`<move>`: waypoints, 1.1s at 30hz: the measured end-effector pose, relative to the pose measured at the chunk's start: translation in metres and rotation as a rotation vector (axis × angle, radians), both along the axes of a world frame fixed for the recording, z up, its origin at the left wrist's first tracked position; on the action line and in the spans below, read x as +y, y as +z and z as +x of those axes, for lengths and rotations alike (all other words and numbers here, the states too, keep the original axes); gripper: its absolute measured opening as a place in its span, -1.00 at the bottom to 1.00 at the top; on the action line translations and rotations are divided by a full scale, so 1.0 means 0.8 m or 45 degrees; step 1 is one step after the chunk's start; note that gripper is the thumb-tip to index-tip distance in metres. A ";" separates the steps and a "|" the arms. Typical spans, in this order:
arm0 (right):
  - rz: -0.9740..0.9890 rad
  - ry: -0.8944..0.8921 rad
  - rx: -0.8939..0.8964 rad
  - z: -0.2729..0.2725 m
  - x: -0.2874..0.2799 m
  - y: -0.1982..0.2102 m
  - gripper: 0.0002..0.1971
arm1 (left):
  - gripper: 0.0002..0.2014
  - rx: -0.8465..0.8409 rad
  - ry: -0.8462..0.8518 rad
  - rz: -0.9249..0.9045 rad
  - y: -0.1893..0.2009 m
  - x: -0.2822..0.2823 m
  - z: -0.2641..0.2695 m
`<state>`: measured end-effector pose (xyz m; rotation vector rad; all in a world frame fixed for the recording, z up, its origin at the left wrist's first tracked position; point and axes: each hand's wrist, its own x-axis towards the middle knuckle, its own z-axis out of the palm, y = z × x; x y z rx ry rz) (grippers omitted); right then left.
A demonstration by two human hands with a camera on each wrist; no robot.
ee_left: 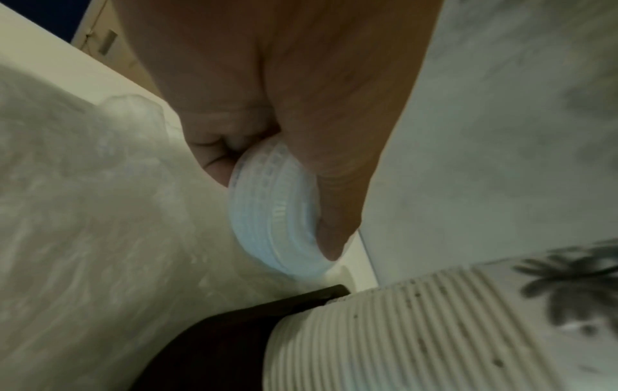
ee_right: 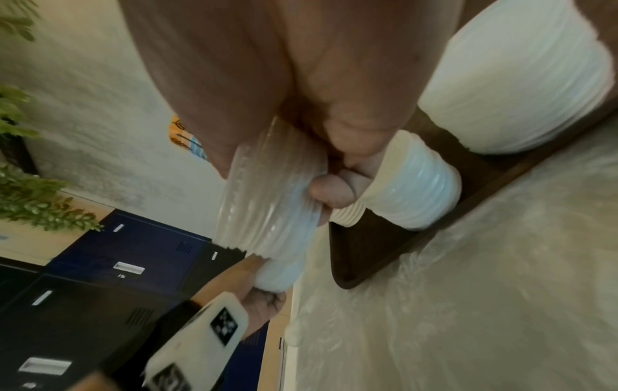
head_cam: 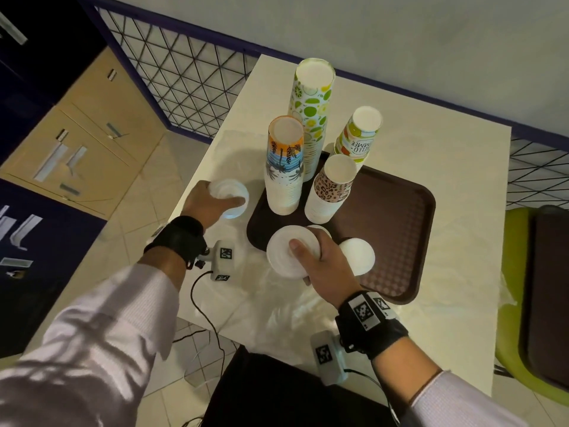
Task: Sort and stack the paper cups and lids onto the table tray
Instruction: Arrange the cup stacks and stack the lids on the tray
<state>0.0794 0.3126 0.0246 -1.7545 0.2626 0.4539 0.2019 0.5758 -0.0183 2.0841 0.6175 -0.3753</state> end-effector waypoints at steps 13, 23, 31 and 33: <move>-0.078 -0.270 -0.124 -0.033 -0.088 0.047 -0.70 | 0.04 -0.070 0.005 -0.447 0.053 -0.034 -0.101; -0.403 -0.605 0.046 -0.058 -0.221 -0.018 -0.49 | 0.06 0.039 -0.180 -0.438 0.051 -0.114 -0.130; -0.568 -0.240 0.209 -0.039 -0.243 -0.058 -0.47 | -0.10 -0.017 -0.137 -0.521 0.067 -0.140 -0.130; -0.605 -0.169 0.226 -0.035 -0.244 -0.063 -0.46 | -0.12 -0.030 -0.106 -0.544 0.070 -0.139 -0.130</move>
